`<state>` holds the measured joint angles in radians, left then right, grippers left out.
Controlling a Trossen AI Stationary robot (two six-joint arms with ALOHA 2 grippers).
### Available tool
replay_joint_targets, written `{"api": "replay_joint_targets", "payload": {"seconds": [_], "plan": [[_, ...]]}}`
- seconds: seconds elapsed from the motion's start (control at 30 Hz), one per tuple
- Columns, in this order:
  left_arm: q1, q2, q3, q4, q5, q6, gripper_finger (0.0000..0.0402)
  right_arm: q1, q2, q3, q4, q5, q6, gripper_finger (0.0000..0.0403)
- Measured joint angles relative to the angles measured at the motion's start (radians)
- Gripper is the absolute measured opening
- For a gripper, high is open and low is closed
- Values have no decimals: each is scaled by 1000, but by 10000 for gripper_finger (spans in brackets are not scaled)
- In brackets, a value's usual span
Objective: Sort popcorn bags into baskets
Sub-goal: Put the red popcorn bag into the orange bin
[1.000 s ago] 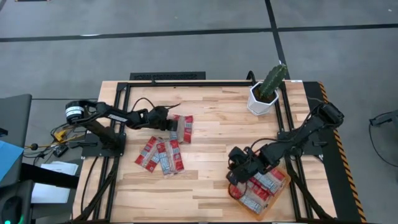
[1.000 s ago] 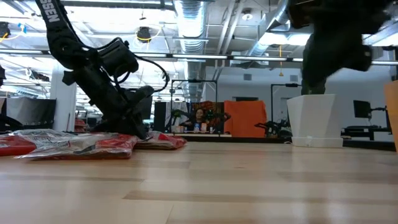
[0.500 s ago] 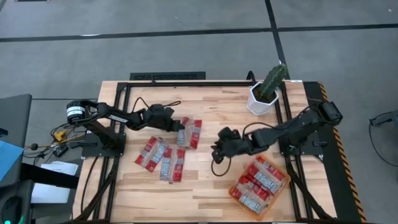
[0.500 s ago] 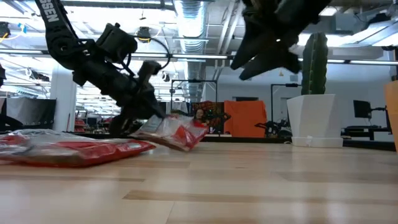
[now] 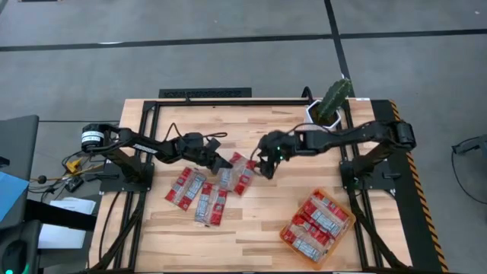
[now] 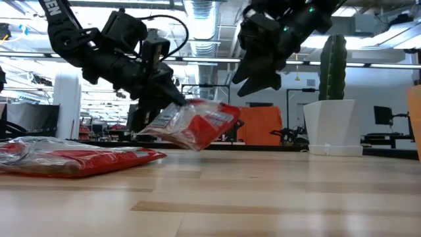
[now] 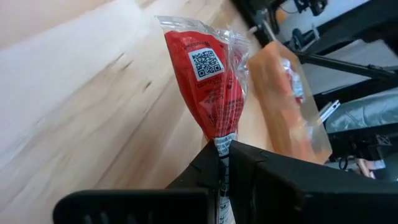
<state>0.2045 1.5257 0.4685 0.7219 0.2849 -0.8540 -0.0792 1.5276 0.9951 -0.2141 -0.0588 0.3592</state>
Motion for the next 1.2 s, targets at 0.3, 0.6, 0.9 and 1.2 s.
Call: {"api": "replay_joint_targets", "payload": {"seconds": [0.3,0.6,0.9,1.2], "plan": [[-36,0,38,-9,-47,24,0,-91,17,1,31,-146,-89,255],[-38,-1,80,-13,-86,-3,0,-86,17,1,45,-146,-28,255],[-25,-2,105,14,-104,-75,0,-66,-31,-2,41,12,108,255],[-27,-2,105,152,-135,-130,0,72,-200,-31,49,366,332,255]]}}
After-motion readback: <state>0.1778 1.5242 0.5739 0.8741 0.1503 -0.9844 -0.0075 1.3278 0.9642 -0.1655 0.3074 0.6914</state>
